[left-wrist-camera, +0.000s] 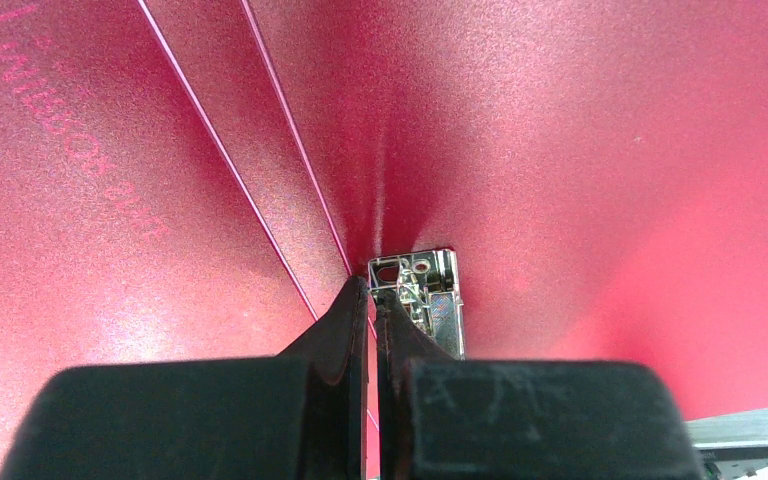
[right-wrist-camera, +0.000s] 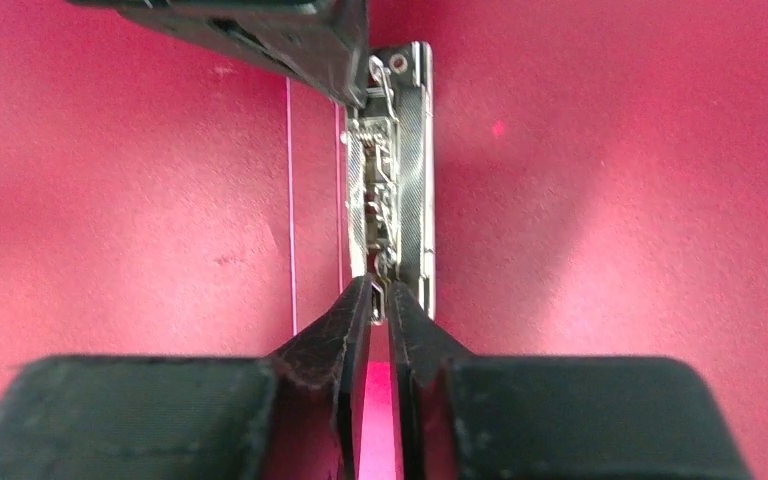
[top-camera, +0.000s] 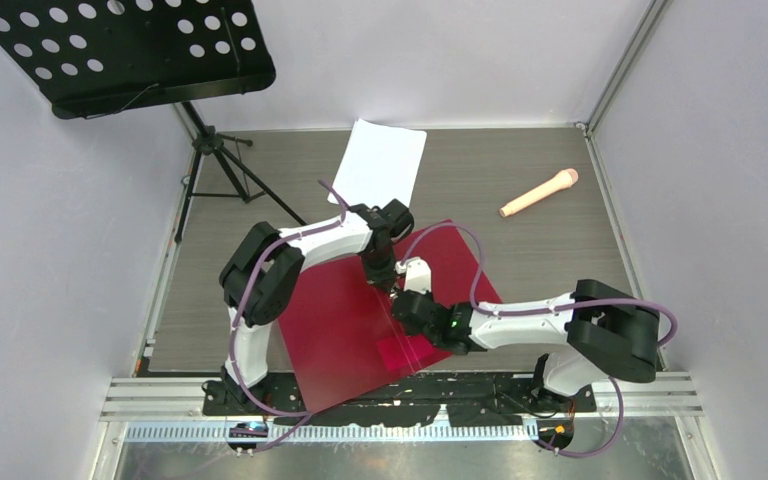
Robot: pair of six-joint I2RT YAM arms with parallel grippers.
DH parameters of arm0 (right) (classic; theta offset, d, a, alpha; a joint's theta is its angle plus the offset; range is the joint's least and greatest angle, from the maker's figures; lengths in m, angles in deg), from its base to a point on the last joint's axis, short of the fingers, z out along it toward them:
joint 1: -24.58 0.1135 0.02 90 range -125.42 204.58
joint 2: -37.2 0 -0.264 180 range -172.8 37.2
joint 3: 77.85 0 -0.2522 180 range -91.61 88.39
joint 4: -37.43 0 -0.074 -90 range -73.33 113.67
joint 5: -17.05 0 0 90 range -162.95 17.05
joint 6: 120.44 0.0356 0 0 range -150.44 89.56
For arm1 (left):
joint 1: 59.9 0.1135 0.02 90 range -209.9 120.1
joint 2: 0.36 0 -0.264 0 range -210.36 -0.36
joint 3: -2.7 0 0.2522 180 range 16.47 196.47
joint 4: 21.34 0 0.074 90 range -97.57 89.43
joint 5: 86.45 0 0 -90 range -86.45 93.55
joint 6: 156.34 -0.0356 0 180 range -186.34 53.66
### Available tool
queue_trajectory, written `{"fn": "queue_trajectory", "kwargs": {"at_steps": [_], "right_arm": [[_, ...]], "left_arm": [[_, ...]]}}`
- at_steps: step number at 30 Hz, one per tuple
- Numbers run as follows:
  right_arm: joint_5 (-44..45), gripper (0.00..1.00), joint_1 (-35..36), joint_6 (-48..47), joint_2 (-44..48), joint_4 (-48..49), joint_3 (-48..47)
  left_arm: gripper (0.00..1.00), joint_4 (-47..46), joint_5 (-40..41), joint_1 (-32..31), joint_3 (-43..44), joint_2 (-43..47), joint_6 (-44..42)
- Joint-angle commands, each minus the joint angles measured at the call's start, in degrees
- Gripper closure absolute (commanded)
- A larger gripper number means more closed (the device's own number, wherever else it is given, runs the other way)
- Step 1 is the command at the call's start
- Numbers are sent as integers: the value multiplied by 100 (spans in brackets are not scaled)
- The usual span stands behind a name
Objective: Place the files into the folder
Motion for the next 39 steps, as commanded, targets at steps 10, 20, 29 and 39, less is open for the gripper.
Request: {"fn": "queue_trajectory", "kwargs": {"at_steps": [10, 20, 29, 39], "right_arm": [[225, 74, 85, -263, 882, -178, 86], [475, 74, 344, -511, 11, -491, -431], [677, 77, 362, -48, -247, -823, -458], [31, 75, 60, 192, -58, -421, -271]], "left_arm": [[100, 881, 310, 41, -255, -650, -56], [100, 886, 273, 94, -264, -662, -129], [100, 876, 275, 129, -275, -675, -156], [100, 877, 278, 147, -257, -701, -191]]}}
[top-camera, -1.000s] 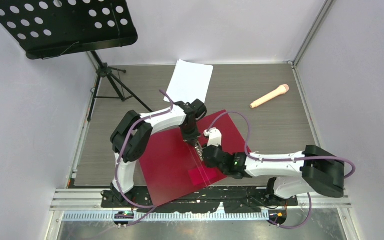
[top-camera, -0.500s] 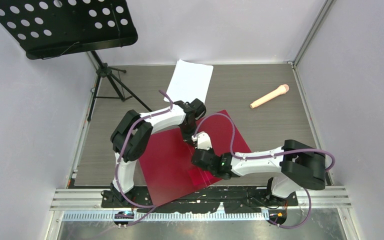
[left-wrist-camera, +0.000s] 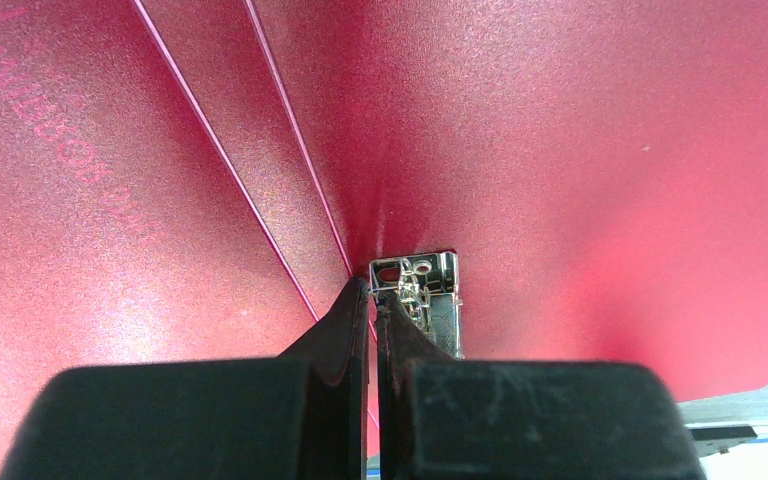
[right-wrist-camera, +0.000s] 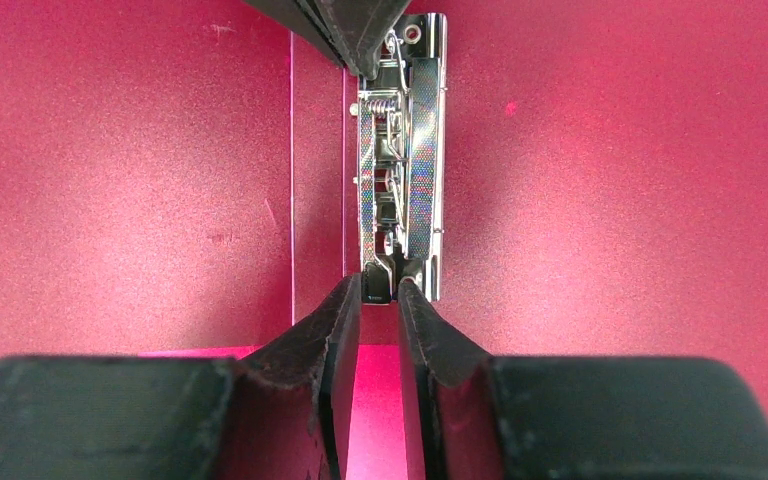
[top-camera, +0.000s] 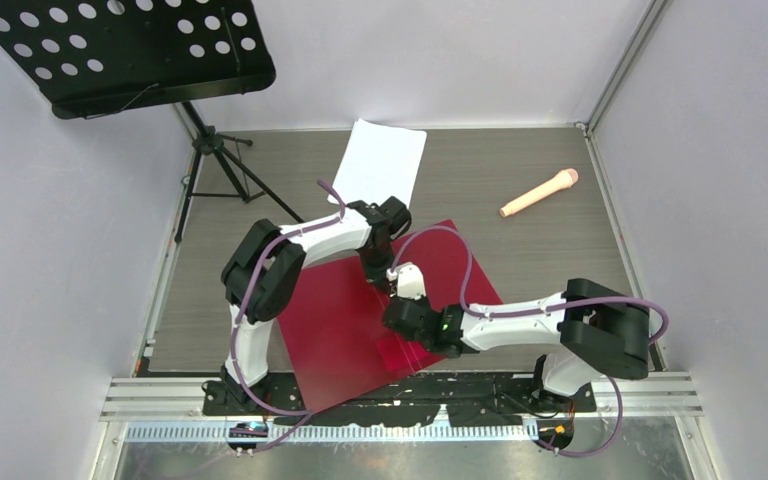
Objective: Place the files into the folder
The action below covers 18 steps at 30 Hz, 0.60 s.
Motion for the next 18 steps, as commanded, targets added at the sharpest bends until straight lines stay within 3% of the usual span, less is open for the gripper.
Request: {"fn": "queue_trajectory", "kwargs": {"at_steps": [1, 11, 18], "right_arm": [[-245, 75, -235, 291, 186, 216, 93], [-1220, 74, -885, 845, 707, 1158, 857], [-1516, 74, -1075, 973, 669, 1191, 874]], "left_arm": [[100, 721, 561, 9, -387, -566, -201], [100, 696, 572, 52, -426, -565, -235], [100, 705, 581, 53, -402, -545, -232]]}}
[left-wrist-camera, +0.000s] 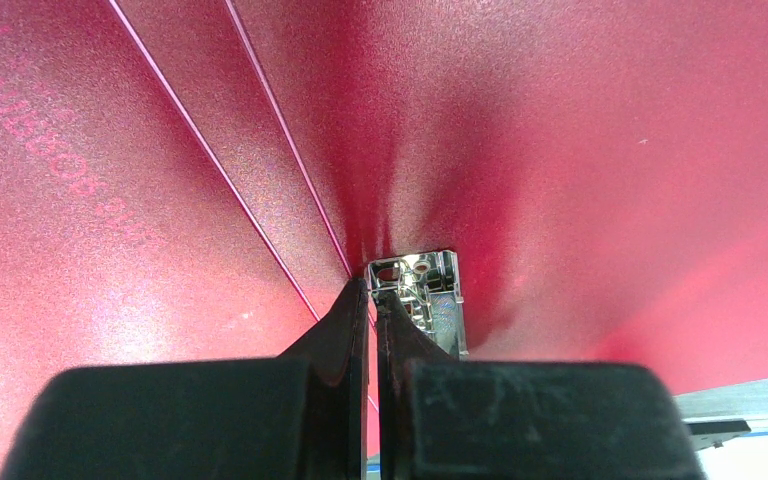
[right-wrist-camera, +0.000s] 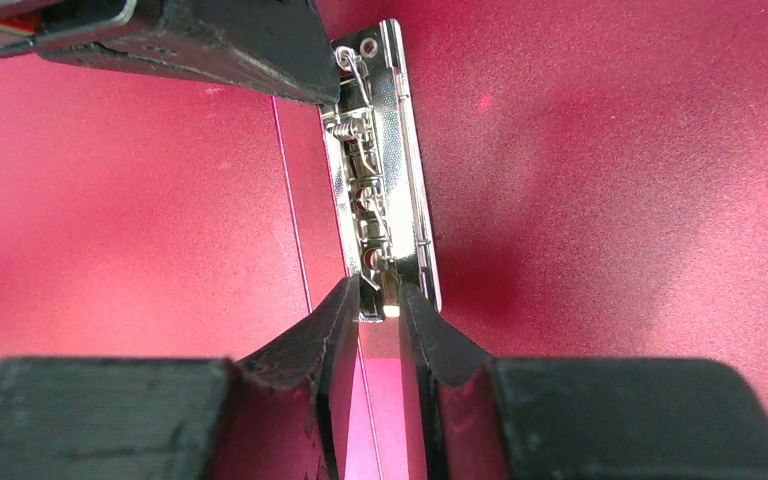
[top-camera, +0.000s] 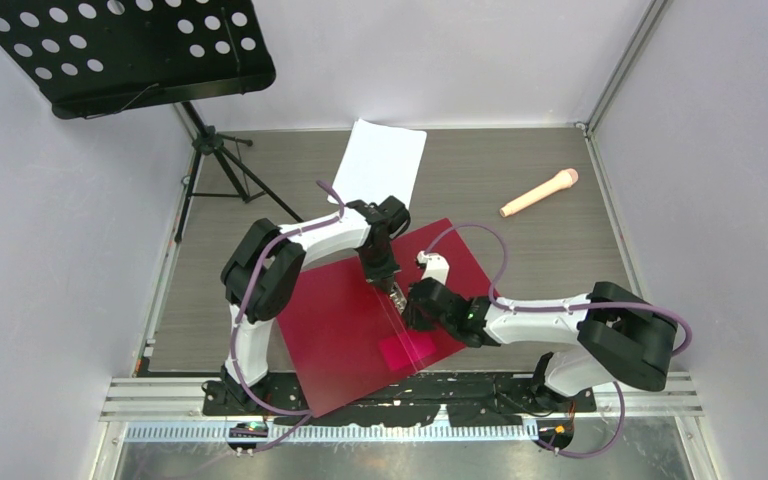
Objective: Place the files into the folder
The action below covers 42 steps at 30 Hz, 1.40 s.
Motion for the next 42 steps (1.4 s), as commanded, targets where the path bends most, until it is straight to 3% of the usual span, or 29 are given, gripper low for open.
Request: {"fn": "queue_trajectory", "kwargs": {"at_steps": [1, 9, 20, 32, 42], "right_arm": [[-72, 74, -81, 199, 4, 107, 5], [-98, 79, -178, 440, -86, -55, 124], [-5, 83, -269, 266, -402, -991, -173], [0, 90, -546, 518, -319, -2011, -328], [316, 94, -561, 566, -870, -2654, -716]], "left_arm": [[100, 714, 662, 15, -409, -528, -216], [100, 560, 641, 22, -668, -390, -3], [100, 327, 832, 14, -1060, -190, 291], [100, 445, 1134, 14, -996, -219, 371], [100, 360, 1110, 14, -1006, -363, 288]]}}
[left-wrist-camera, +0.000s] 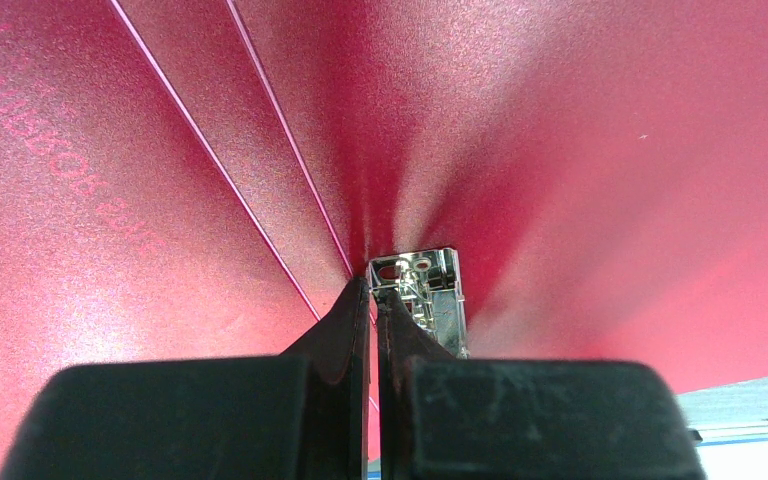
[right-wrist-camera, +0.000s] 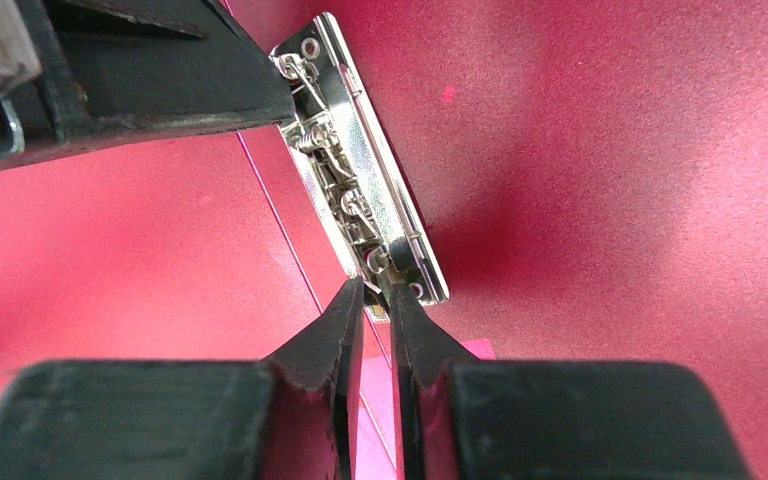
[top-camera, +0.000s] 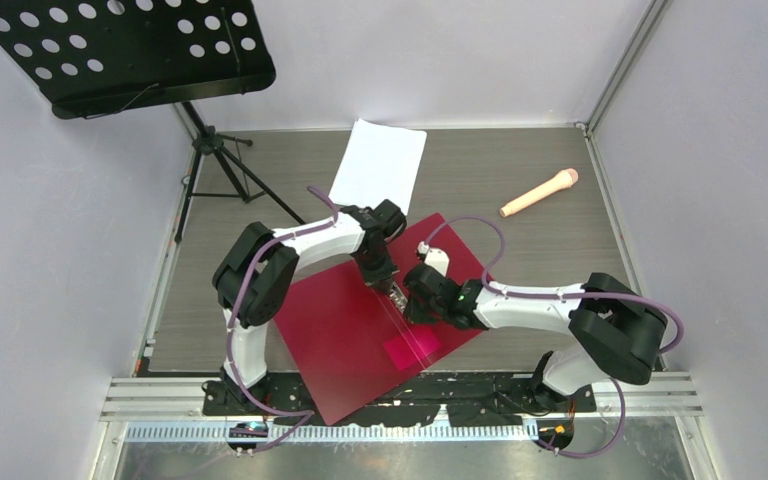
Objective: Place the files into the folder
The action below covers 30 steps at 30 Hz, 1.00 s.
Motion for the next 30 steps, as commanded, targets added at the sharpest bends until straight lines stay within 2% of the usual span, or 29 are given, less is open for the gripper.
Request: {"fn": "queue_trajectory", "kwargs": {"at_steps": [1, 10, 22, 27, 30], "right_arm": [[902, 94, -134, -13, -509, -1379, 70], [1671, 94, 67, 59, -973, -2067, -322], [2150, 94, 299, 197, -1496, -2383, -516], [2108, 94, 320, 280, -1502, -2139, -280], [1838, 94, 319, 264, -1247, -1589, 118]], "left_arm": [[100, 754, 1024, -13, -472, -660, -259], [100, 798, 974, 17, -424, -697, -297], [100, 773, 810, 154, -471, -708, -406], [100, 773, 758, 215, -496, -719, -404], [100, 777, 750, 249, -506, -738, -397]]}}
